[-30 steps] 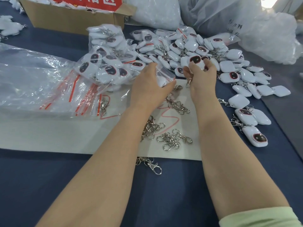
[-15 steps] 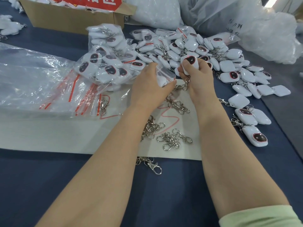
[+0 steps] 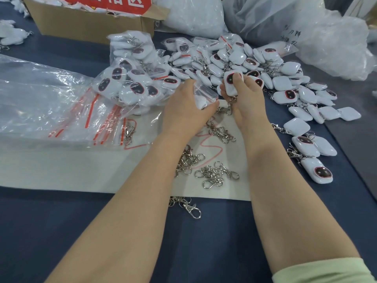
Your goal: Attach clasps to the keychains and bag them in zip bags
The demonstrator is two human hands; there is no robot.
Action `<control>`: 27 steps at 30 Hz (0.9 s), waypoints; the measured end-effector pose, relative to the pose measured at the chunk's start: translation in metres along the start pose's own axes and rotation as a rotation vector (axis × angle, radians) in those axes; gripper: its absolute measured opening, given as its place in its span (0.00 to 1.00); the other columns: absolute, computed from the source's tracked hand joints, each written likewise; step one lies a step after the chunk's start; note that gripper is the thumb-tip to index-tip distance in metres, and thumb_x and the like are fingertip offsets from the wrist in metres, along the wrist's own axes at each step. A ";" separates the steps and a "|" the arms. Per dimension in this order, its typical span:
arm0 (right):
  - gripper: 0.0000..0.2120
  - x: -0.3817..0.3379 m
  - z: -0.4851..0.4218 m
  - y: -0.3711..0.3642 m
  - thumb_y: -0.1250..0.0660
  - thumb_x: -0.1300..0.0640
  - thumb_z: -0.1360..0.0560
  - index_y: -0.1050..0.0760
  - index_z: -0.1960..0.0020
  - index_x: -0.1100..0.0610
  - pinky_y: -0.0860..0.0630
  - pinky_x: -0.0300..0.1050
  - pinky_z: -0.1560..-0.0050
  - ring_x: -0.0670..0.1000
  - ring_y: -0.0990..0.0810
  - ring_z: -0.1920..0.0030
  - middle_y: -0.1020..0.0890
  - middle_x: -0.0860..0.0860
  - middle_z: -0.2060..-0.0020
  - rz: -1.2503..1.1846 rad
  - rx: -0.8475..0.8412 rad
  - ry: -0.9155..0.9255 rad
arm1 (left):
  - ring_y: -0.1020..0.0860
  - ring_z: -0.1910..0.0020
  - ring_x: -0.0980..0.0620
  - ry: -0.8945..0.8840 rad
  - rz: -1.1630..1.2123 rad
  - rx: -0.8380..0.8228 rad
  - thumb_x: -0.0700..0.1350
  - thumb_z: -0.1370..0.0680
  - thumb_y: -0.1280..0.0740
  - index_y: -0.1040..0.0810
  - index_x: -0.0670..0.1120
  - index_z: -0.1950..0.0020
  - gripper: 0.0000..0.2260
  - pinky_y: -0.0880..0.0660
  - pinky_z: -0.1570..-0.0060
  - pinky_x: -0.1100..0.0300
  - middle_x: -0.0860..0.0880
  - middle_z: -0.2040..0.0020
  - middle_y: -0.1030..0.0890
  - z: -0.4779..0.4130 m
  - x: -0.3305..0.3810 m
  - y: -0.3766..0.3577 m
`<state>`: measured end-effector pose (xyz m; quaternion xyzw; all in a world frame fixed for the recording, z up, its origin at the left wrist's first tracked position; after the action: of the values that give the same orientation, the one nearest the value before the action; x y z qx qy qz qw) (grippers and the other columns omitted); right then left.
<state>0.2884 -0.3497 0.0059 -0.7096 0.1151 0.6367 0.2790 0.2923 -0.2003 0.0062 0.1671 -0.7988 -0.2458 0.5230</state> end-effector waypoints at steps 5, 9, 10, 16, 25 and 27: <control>0.10 0.000 0.001 -0.001 0.43 0.69 0.20 0.25 0.54 0.63 0.20 0.38 0.55 0.50 0.20 0.58 0.21 0.56 0.57 -0.143 -0.033 -0.077 | 0.25 0.44 0.48 0.009 0.021 0.003 0.57 0.30 0.28 0.28 0.44 0.38 0.26 0.28 0.45 0.52 0.48 0.43 0.22 0.001 0.002 0.001; 0.13 -0.004 0.006 -0.005 0.46 0.74 0.22 0.25 0.50 0.63 0.21 0.37 0.54 0.49 0.20 0.57 0.20 0.55 0.58 -0.043 -0.093 -0.021 | 0.25 0.44 0.48 0.006 0.026 -0.002 0.57 0.29 0.28 0.28 0.44 0.38 0.26 0.28 0.45 0.53 0.48 0.42 0.22 0.002 0.003 0.002; 0.13 -0.005 0.007 -0.005 0.46 0.74 0.22 0.25 0.49 0.64 0.21 0.37 0.53 0.48 0.20 0.56 0.20 0.55 0.58 -0.031 -0.097 -0.005 | 0.25 0.44 0.48 0.006 0.023 -0.002 0.57 0.29 0.28 0.28 0.44 0.37 0.26 0.29 0.45 0.53 0.47 0.42 0.22 0.002 0.003 0.002; 0.13 -0.021 0.006 -0.010 0.42 0.69 0.20 0.33 0.35 0.68 0.20 0.39 0.50 0.49 0.18 0.54 0.21 0.58 0.48 0.041 -0.088 -0.002 | 0.25 0.44 0.48 0.006 0.035 -0.008 0.55 0.29 0.29 0.28 0.44 0.39 0.24 0.29 0.45 0.53 0.48 0.43 0.22 0.001 0.003 0.003; 0.11 -0.049 0.011 -0.021 0.27 0.54 0.28 0.25 0.52 0.59 0.23 0.37 0.68 0.43 0.22 0.74 0.21 0.53 0.65 0.822 -0.201 0.076 | 0.28 0.39 0.47 -0.049 -0.018 0.011 0.55 0.29 0.28 0.33 0.44 0.32 0.30 0.29 0.44 0.51 0.47 0.37 0.25 0.001 0.007 0.003; 0.12 -0.052 0.014 -0.023 0.25 0.51 0.30 0.27 0.60 0.55 0.28 0.37 0.71 0.45 0.25 0.75 0.22 0.51 0.71 0.914 -0.217 0.103 | 0.28 0.40 0.46 -0.076 -0.053 0.006 0.56 0.29 0.29 0.34 0.44 0.32 0.31 0.28 0.44 0.49 0.46 0.38 0.25 0.000 0.010 0.004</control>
<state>0.2798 -0.3338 0.0618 -0.6420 0.3620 0.6666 -0.1115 0.2884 -0.2020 0.0157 0.1801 -0.8141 -0.2634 0.4852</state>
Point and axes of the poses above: each hand's wrist, its own z-axis away from the middle knuckle, its own y-axis out of the back of the hand, x = y × z, the point moved 3 cm from there along -z, towards the middle knuckle
